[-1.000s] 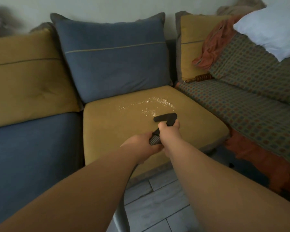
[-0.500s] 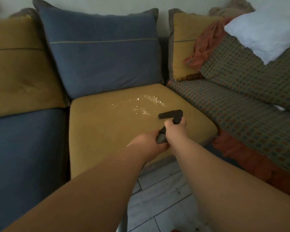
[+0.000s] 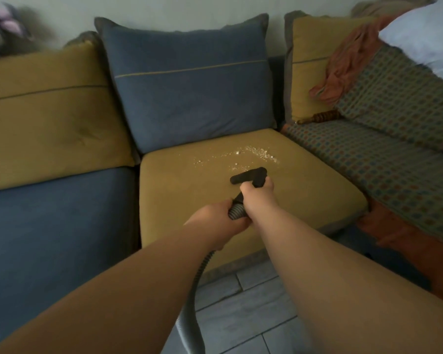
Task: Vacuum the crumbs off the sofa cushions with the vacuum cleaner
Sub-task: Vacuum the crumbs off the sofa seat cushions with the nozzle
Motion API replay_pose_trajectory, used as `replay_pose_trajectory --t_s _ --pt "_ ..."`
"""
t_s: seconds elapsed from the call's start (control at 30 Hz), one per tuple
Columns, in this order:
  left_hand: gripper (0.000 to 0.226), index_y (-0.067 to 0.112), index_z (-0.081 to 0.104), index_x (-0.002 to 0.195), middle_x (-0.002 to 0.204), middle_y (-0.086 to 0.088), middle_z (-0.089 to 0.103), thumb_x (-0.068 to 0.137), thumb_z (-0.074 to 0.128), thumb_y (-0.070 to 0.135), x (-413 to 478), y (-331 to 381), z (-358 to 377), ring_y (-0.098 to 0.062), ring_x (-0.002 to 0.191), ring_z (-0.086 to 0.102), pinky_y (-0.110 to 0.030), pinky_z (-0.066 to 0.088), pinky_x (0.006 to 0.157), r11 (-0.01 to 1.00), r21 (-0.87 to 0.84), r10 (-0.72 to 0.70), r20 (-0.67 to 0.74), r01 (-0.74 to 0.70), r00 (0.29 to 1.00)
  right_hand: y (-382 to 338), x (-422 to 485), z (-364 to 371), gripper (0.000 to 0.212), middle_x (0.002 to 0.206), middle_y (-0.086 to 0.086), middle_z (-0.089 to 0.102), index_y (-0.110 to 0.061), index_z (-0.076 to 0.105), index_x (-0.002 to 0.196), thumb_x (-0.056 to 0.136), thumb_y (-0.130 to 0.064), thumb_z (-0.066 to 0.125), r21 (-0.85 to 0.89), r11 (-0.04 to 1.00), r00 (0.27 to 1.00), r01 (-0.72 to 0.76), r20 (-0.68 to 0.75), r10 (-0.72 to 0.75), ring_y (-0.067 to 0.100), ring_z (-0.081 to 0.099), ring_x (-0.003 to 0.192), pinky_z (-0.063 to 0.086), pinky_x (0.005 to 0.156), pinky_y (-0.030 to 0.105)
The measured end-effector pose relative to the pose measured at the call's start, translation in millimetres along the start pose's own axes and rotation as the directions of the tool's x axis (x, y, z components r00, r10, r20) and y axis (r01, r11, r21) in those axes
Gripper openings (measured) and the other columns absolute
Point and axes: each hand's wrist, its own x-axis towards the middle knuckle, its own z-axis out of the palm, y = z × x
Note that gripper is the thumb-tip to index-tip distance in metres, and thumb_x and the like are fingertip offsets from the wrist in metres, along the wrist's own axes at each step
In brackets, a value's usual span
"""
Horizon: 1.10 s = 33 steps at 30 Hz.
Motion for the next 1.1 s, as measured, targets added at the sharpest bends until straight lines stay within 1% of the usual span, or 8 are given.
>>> replay_pose_trajectory --t_s 0.13,0.27,0.4,0.6,0.73,0.87,1.03,1.1 --pt "0.036 0.027 0.052 0.106 0.070 0.002 0.061 0.085 0.058 0.055 4 8 12 -0.007 0.041 0.056 -0.025 0.054 0.044 0.999 -0.029 0.029 0.015 -0.028 0.999 4 1 -17 0.072 0.128 0.013 0.054 -0.038 0.009 0.152 0.092 -0.035 0.048 -0.032 0.999 0.999 -0.001 -0.048 -0.001 0.025 0.047 0.064 0.039 0.053 0.031" --pt "0.040 0.034 0.048 0.114 0.071 0.003 0.060 0.084 0.057 0.058 13 25 26 -0.009 0.047 0.058 -0.026 0.055 0.047 0.996 -0.045 0.082 0.049 -0.080 0.995 8 7 -41 0.072 0.125 0.013 0.055 -0.036 0.009 0.152 0.092 -0.033 0.047 -0.042 0.999 0.992 0.024 -0.121 -0.029 0.025 0.048 0.068 0.035 0.052 0.030" --pt "0.043 0.031 0.048 0.118 0.073 0.004 0.059 0.086 0.055 0.058 24 36 34 -0.013 0.054 0.061 -0.031 0.058 0.056 0.994 0.001 0.111 0.048 -0.111 0.993 7 15 -53 0.071 0.129 0.013 0.053 -0.035 0.009 0.153 0.093 -0.032 0.047 -0.038 0.999 0.987 0.018 -0.156 -0.023 0.029 0.050 0.082 0.038 0.064 0.036" --pt "0.034 0.035 0.047 0.105 0.070 0.004 0.060 0.085 0.055 0.060 34 24 23 -0.010 0.045 0.059 -0.020 0.051 0.041 0.996 -0.019 0.090 0.032 -0.089 0.995 -3 23 -39 0.073 0.134 0.014 0.050 -0.036 0.005 0.153 0.093 -0.031 0.047 -0.070 0.998 0.996 0.000 -0.089 -0.006 0.030 0.049 0.087 0.038 0.068 0.037" --pt "0.033 0.034 0.048 0.105 0.071 0.002 0.062 0.084 0.056 0.059 31 8 12 -0.010 0.044 0.060 -0.020 0.050 0.041 0.998 -0.044 0.053 -0.002 -0.053 0.999 -9 18 -18 0.074 0.134 0.013 0.050 -0.038 0.006 0.152 0.091 -0.032 0.047 -0.056 0.998 1.000 0.025 -0.015 -0.026 0.033 0.055 0.092 0.053 0.076 0.043" --pt "0.034 0.034 0.048 0.108 0.072 0.001 0.062 0.086 0.057 0.057 21 -10 -2 -0.011 0.046 0.060 -0.022 0.054 0.044 0.999 -0.053 0.003 -0.019 -0.004 1.000 -13 9 6 0.075 0.137 0.014 0.047 -0.040 0.004 0.152 0.091 -0.030 0.047 -0.021 1.000 0.998 0.009 0.063 -0.007 0.039 0.057 0.103 0.053 0.087 0.053" --pt "0.037 0.032 0.048 0.114 0.072 0.001 0.062 0.087 0.057 0.056 13 -15 -7 -0.012 0.046 0.061 -0.027 0.056 0.048 0.999 -0.025 -0.023 -0.020 0.023 1.000 -13 3 14 0.074 0.134 0.013 0.051 -0.041 0.004 0.151 0.092 -0.032 0.046 -0.022 1.000 0.997 -0.013 0.073 0.014 0.036 0.059 0.094 0.056 0.079 0.049" --pt "0.035 0.031 0.048 0.109 0.072 0.001 0.062 0.087 0.057 0.056 16 -9 -3 -0.012 0.046 0.060 -0.026 0.056 0.047 1.000 -0.018 -0.012 -0.017 0.012 1.000 -10 5 8 0.072 0.130 0.012 0.053 -0.041 0.007 0.151 0.092 -0.033 0.047 -0.024 1.000 0.999 -0.001 0.047 0.002 0.031 0.057 0.081 0.054 0.064 0.040"
